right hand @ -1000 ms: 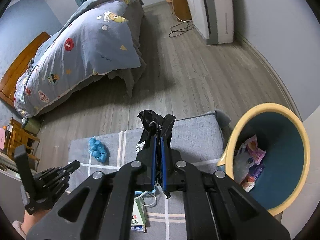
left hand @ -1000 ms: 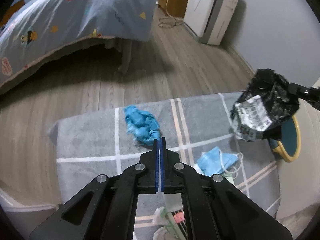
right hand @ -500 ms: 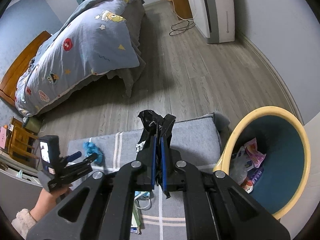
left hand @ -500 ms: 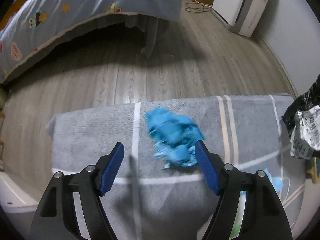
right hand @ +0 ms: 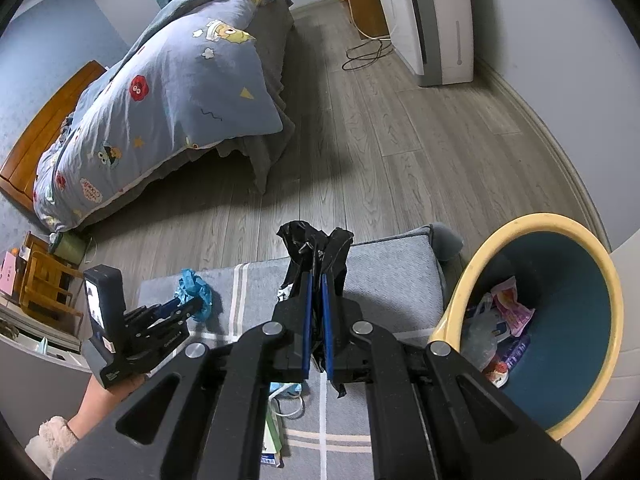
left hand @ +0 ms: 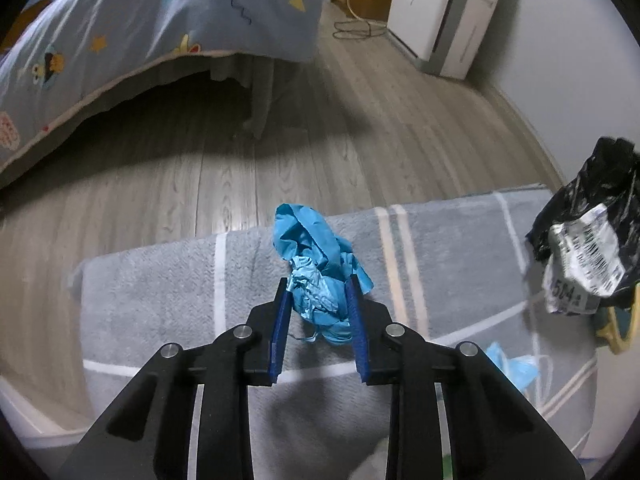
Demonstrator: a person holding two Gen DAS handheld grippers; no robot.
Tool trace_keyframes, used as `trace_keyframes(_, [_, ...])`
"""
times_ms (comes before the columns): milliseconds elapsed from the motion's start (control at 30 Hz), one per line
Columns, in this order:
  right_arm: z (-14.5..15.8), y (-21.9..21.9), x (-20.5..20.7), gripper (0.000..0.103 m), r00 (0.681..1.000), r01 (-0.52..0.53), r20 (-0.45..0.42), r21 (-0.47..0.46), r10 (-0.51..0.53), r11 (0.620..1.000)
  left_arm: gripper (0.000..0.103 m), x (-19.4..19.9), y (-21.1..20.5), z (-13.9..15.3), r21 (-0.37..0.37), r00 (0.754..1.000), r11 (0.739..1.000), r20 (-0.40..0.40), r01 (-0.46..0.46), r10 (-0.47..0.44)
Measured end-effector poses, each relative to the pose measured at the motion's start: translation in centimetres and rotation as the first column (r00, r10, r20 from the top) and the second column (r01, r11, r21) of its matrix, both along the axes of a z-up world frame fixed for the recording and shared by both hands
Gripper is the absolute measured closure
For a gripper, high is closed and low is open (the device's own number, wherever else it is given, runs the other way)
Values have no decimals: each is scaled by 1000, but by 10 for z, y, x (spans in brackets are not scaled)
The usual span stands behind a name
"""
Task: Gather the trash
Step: 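Carry glove and black bag over the wastebasket and open both tools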
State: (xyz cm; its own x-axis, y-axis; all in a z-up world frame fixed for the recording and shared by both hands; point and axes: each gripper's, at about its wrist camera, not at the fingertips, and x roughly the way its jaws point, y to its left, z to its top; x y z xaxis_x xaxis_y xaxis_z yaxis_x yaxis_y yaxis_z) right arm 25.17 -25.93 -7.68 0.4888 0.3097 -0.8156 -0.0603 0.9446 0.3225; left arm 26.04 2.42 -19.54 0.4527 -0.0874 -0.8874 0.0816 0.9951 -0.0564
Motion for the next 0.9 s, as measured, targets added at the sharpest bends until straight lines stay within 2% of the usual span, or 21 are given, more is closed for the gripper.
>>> trace_keyframes(200, [13, -14, -11, 98, 1000, 13, 27, 0, -13, 1000, 74, -11, -31, 36, 39, 994, 998, 91, 58, -62])
trace_keyframes(400, [26, -40, -25, 98, 997, 57, 46, -13, -57, 998, 74, -26, -80, 75, 37, 972, 985, 158, 171, -175])
trace_keyframes(633, [49, -90, -49, 98, 981, 180, 88, -80, -173, 980, 74, -54, -153, 108, 63, 914, 939, 217, 338, -343])
trace_keyframes(900, [59, -128, -73, 98, 963, 262, 129, -214, -238, 941, 74, -80, -227, 117, 79, 851, 881, 232, 466, -471])
